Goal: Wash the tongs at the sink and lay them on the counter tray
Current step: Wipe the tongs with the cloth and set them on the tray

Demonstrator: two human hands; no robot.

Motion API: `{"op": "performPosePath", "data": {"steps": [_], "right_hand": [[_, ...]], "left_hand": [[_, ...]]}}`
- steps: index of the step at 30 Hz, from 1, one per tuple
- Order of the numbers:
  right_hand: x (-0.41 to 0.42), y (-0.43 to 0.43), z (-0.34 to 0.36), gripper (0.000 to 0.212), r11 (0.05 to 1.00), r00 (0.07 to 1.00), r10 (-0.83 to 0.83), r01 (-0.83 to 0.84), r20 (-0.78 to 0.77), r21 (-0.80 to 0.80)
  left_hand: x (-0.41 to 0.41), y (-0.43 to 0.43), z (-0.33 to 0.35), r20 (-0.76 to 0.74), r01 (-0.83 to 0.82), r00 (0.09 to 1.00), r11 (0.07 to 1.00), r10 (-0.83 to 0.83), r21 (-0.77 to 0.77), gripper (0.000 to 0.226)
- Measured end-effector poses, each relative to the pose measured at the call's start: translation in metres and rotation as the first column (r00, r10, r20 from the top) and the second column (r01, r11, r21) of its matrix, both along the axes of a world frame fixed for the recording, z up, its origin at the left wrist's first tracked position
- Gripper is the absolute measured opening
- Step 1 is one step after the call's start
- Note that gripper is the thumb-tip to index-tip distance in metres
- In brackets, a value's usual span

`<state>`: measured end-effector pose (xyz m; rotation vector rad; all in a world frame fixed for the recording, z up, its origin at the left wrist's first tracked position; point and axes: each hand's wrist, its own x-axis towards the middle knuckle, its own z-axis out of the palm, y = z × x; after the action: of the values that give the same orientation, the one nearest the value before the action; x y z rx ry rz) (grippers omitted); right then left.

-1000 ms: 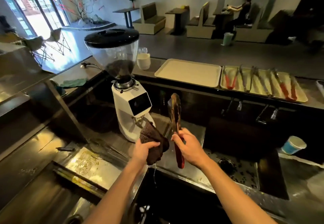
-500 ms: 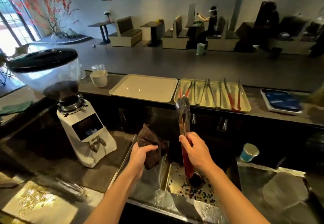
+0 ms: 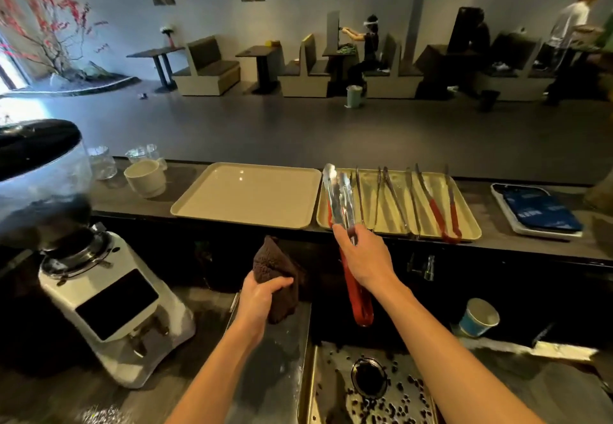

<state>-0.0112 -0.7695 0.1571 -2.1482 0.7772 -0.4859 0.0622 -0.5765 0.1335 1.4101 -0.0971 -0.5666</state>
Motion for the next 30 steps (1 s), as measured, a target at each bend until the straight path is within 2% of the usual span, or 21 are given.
{"op": "performPosePath", "data": {"steps": [7, 15, 27, 30], "right_hand": [[0.116, -0.023, 0.022, 0.054, 1.0, 0.984, -0.021, 0.018, -0.174, -0.016], [0.22, -0.034, 0.028, 0.043, 0.995, 0.9, 0.012, -0.055, -0.435, -0.085], [0.257, -0.028, 0.008, 0.037, 0.929, 0.889, -0.106, -0.072, -0.446, -0.364], [0.26, -0.026, 0.005, 0.048, 0.908, 0.888, -0.144, -0.058, -0.438, -0.416]], "left_hand": [[0.068, -0.018, 0.003, -0.027, 0.037, 0.999, 0.999, -0.038, -0.019, 0.022], [0.128, -0.026, -0.007, -0.039, 0.075, 0.996, 0.997, -0.076, -0.022, 0.017], [0.158, -0.028, -0.016, -0.075, 0.077, 0.994, 0.996, -0.08, -0.046, 0.022], [0.158, -0.028, -0.017, -0.074, 0.091, 0.993, 0.995, -0.095, -0.05, 0.023]]}}
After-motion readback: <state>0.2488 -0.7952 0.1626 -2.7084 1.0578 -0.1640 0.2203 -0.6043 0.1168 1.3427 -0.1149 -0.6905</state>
